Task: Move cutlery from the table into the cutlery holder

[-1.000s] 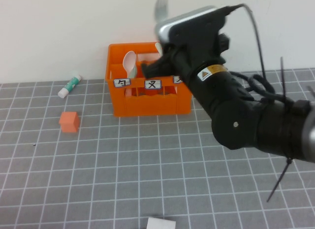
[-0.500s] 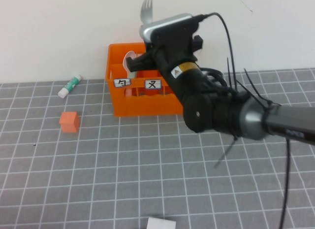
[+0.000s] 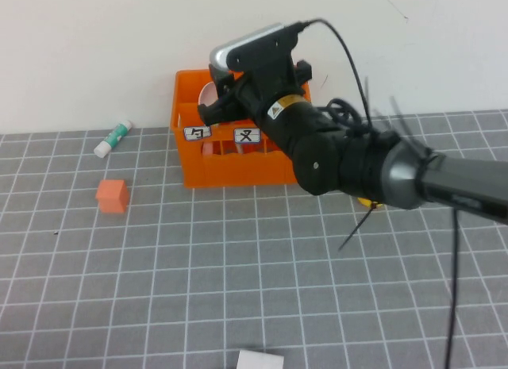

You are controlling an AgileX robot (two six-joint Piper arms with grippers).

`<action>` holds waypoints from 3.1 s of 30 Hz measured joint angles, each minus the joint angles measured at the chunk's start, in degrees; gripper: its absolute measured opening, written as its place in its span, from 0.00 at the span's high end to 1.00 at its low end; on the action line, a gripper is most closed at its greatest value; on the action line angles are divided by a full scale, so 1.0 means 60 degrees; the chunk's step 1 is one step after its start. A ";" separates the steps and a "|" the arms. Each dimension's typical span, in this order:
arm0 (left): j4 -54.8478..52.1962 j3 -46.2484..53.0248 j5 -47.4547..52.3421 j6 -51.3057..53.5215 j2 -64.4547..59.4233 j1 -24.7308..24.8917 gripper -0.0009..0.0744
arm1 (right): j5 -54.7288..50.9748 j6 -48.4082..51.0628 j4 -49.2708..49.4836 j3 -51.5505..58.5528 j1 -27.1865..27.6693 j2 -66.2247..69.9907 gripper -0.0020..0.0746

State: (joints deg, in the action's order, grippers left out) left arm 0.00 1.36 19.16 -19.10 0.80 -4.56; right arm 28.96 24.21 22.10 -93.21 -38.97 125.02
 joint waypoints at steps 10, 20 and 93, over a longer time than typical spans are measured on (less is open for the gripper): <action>0.0000 0.0000 0.0000 0.0000 0.0000 0.0000 0.99 | -0.0444 0.0428 -0.0632 0.3332 -0.1808 -0.5413 0.85; 0.0000 0.0000 0.0000 0.0000 0.0000 0.0000 0.99 | -0.2992 0.1887 -0.0672 0.6377 -0.2276 -0.9637 0.97; 0.0000 0.0000 0.0000 -0.0008 0.0000 0.0000 0.99 | -0.8075 -0.3790 -0.3950 1.5784 0.5983 -2.0954 0.98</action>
State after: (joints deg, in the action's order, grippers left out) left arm 0.00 1.36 19.16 -19.15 0.80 -4.56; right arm -19.48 1.47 -1.60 1.50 -3.07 -0.70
